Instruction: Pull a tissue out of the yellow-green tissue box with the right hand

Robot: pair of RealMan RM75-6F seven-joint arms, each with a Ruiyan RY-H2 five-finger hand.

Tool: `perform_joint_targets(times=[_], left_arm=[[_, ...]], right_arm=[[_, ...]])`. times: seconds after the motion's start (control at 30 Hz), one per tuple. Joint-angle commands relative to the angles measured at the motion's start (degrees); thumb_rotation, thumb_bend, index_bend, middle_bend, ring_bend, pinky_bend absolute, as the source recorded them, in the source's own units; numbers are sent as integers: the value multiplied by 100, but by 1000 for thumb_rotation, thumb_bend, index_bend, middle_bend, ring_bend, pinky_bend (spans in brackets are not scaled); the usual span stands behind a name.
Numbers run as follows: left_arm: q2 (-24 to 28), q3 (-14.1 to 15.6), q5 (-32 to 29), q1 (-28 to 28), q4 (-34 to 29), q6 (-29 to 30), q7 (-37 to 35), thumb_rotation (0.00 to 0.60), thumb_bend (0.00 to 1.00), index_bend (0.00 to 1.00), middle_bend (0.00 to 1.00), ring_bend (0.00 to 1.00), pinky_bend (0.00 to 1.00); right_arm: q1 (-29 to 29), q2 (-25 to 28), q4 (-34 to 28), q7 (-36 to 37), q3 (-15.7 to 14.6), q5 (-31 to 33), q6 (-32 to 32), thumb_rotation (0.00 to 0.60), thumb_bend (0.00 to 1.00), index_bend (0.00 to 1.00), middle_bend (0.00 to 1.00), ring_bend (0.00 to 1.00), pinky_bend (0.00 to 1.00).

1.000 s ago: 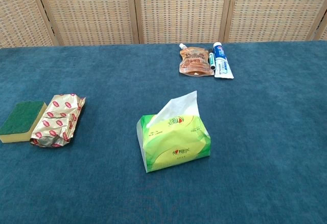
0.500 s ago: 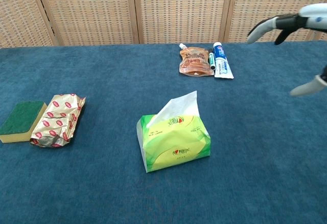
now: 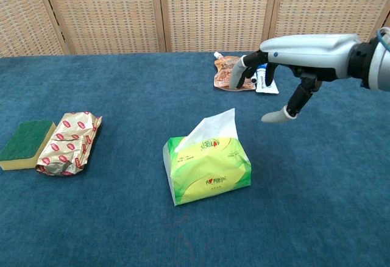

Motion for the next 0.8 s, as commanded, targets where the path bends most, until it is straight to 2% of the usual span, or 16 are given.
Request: perform_joint_targets(times=[0.03, 0.23, 0.37, 0.53, 0.63, 0.8], left_arm=[[25, -11, -26, -9, 6, -23, -51, 600, 0, 0, 0, 0, 0], [57, -13, -38, -15, 24, -44, -140, 600, 0, 0, 0, 0, 0], [77, -24, -60, -19, 38, -56, -213, 600, 0, 0, 0, 0, 0], [102, -32, -70, -26, 21, -65, -257, 600, 0, 0, 0, 0, 0], [112, -34, -81, -23, 37, -67, -296, 600, 0, 0, 0, 0, 0], [117, -30, -82, -33, 66, -94, -338, 600, 0, 0, 0, 0, 0]], right_arm=[[209, -343, -14, -571, -32, 445, 12, 600, 353, 280, 295, 238, 310], [389, -668, 48, -1117, -117, 924, 94, 600, 421, 307, 318, 254, 310], [509, -869, 99, -1404, -158, 1189, 182, 600, 484, 363, 384, 310, 312], [633, -1034, 153, -1621, -192, 1475, 290, 600, 543, 538, 532, 443, 351], [661, -1097, 176, -1685, -213, 1488, 396, 600, 543, 601, 598, 508, 385], [572, -1085, 75, -1490, -215, 1099, 712, 600, 582, 649, 639, 538, 401]])
